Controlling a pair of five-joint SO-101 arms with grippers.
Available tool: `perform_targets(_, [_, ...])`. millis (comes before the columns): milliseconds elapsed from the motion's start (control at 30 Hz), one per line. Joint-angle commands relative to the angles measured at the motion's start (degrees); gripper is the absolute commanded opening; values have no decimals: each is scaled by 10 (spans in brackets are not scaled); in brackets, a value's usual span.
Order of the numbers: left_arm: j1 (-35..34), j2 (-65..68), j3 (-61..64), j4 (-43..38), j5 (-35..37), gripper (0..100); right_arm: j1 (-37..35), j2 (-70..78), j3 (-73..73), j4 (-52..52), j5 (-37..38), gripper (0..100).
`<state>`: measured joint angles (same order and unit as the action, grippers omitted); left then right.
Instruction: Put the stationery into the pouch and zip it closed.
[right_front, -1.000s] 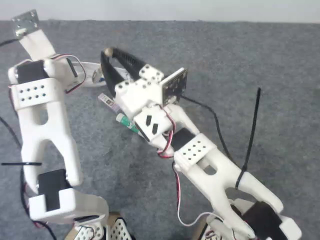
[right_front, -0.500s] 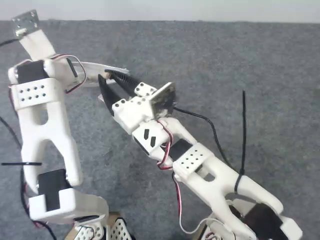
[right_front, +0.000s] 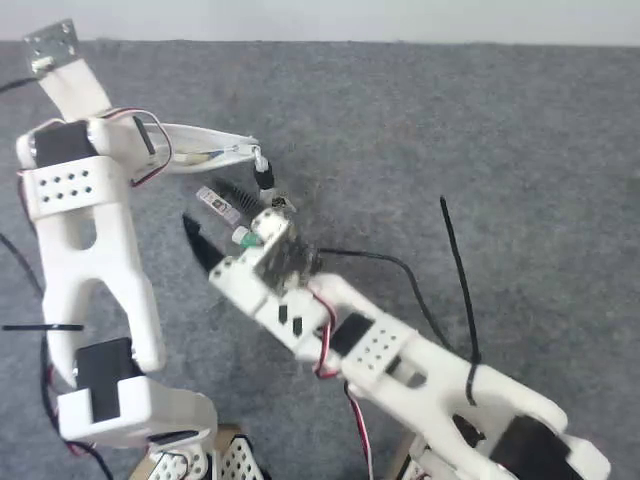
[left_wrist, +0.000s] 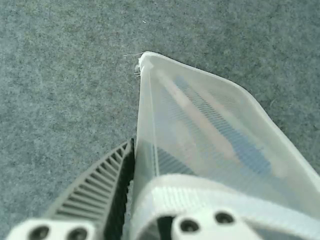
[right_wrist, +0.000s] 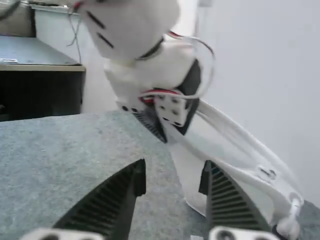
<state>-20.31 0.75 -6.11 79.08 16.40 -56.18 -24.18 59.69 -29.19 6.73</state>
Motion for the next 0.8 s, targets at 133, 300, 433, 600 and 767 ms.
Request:
perform_targets(133, [3, -4, -4, -16, 5, 11, -44, -76, -22, 141, 16, 152])
perform_targets(300, [-4, -4, -3, -16, 5, 11, -44, -74, -61, 259, 16, 152])
perform_targets(433, [-27, -5, -5, -18, 6, 12, -44, -59, -92, 335, 15, 152])
perform_targets(600, [-33, -4, -5, -24, 6, 12, -24, -6, -160, 418, 4, 152])
perform_targets(767, [-58, -8, -5, -38, 9, 12, 31, 58, -283, 553, -58, 151])
